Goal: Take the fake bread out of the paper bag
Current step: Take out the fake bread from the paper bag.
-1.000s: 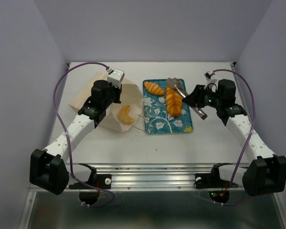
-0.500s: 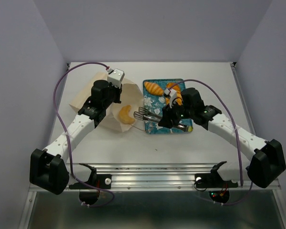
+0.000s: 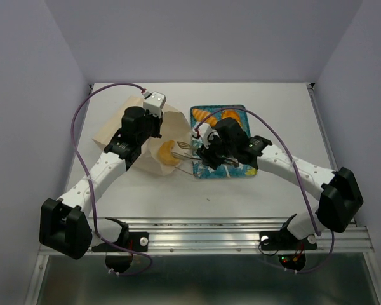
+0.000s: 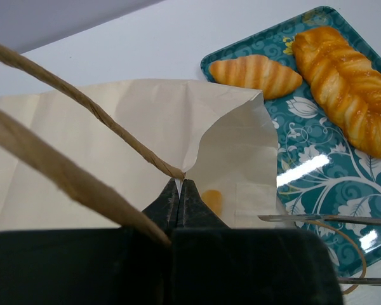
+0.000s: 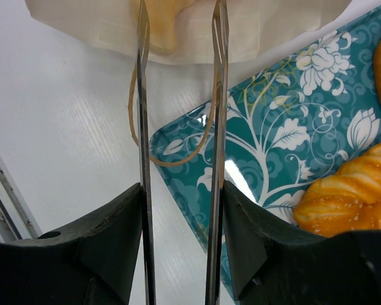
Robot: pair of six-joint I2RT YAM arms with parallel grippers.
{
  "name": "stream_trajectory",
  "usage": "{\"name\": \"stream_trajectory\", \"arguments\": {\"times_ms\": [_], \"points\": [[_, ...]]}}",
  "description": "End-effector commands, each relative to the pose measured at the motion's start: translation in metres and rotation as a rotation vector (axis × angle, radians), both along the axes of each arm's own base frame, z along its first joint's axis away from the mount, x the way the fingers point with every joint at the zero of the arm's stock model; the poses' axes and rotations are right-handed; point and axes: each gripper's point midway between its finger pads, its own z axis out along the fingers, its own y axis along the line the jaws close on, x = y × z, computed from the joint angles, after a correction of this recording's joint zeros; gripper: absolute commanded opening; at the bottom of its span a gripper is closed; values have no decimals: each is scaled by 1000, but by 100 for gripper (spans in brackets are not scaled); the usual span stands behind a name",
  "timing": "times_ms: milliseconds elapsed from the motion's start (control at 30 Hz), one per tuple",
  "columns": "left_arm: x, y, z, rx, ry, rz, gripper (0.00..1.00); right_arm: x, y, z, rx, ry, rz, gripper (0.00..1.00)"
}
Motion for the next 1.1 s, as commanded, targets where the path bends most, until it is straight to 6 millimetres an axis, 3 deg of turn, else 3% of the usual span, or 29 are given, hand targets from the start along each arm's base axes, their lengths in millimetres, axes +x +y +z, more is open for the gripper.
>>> {"name": "stream_trajectory", "arguments": {"times_ms": [0, 167, 400, 567, 1067], "points": [[1, -4, 13, -25, -49, -12, 0, 12, 11, 15, -49, -97, 53, 56], [0, -4, 13, -23, -50, -18, 0, -1, 21, 10, -77, -77, 127, 56], [0, -4, 10, -23, -41, -18, 0, -11, 36, 21, -36, -107, 189, 57], [-2, -5, 11, -28, -44, -25, 0, -13, 38, 6, -72, -72, 194, 60], [-4, -7, 6, -20, -41, -41, 0, 19, 46, -10, -124, -132, 85, 61]]}}
